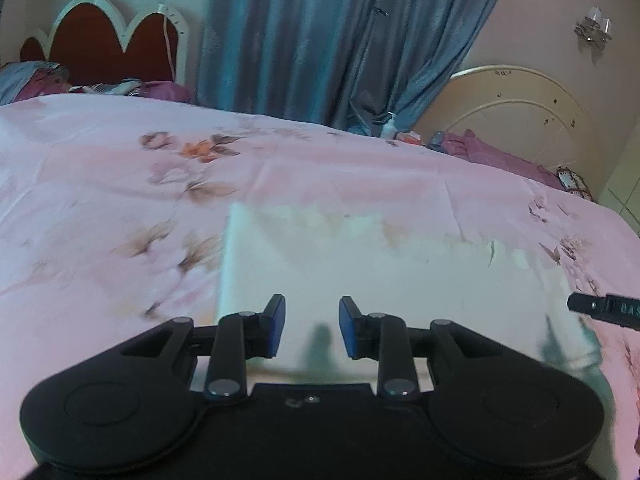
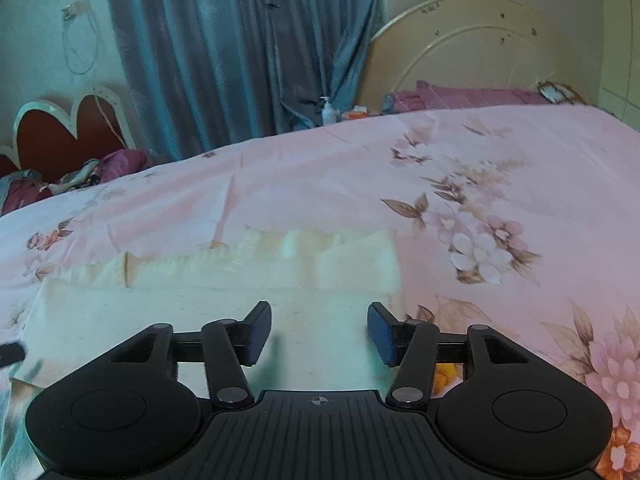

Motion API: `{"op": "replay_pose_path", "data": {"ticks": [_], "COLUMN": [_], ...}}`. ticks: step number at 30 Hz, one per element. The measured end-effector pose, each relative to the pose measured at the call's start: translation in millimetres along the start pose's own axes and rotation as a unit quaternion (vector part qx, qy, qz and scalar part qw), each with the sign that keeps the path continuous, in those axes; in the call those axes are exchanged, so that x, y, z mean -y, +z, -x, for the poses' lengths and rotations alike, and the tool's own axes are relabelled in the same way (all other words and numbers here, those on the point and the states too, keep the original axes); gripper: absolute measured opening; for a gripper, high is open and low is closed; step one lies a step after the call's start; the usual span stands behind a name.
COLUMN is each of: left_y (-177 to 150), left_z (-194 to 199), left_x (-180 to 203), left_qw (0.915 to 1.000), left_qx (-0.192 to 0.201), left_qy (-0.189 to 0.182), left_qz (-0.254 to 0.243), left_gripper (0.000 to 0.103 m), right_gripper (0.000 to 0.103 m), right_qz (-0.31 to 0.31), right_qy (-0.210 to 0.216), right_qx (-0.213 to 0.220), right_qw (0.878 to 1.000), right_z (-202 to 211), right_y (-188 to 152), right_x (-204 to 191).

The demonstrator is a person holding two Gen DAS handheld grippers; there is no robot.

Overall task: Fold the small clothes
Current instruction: 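Open the left tool to release the sleeve and lift away, then move both tools over the folded sweater edge, fingers open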

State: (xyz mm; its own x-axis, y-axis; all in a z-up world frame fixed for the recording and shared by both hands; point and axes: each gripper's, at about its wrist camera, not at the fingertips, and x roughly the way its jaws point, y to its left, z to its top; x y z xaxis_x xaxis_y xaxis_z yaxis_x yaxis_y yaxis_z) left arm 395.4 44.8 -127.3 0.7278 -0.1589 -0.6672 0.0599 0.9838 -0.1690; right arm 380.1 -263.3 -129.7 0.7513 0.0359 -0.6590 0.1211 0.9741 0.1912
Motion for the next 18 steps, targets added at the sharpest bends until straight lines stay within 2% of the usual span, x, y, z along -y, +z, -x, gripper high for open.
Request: {"op": "replay_pose_path", "data": {"ticks": [11,15,18], "left_y": [20.6,19.1,20.3], "left_z": [-60.3,-69.1,-67.8], "left_x": [-0.8,-13.9,-18.2], "left_qw": [0.9995,0.9989,0.9988], "left_qx": [-0.012,-0.013,-0.012], "left_qy": [0.027,0.045,0.046], "left_qz": [-0.004,0.007,0.01], "left_gripper": [0.029,0.03,0.03], "right_gripper": [0.053,0.053,0.053], "right_qz": [0.021,0.053,0.056], "right_qy": [0.02,-0.012,-0.015], "right_qx": [-0.02,-0.029,-0.026], "right_qw": [0.999,0.998,0.998], "right_z": [-39.3,-57.5,-59.2], "right_y": [7.6,-1.6,0.7], "right_x": [-20.1,-16.1,-9.8]}}
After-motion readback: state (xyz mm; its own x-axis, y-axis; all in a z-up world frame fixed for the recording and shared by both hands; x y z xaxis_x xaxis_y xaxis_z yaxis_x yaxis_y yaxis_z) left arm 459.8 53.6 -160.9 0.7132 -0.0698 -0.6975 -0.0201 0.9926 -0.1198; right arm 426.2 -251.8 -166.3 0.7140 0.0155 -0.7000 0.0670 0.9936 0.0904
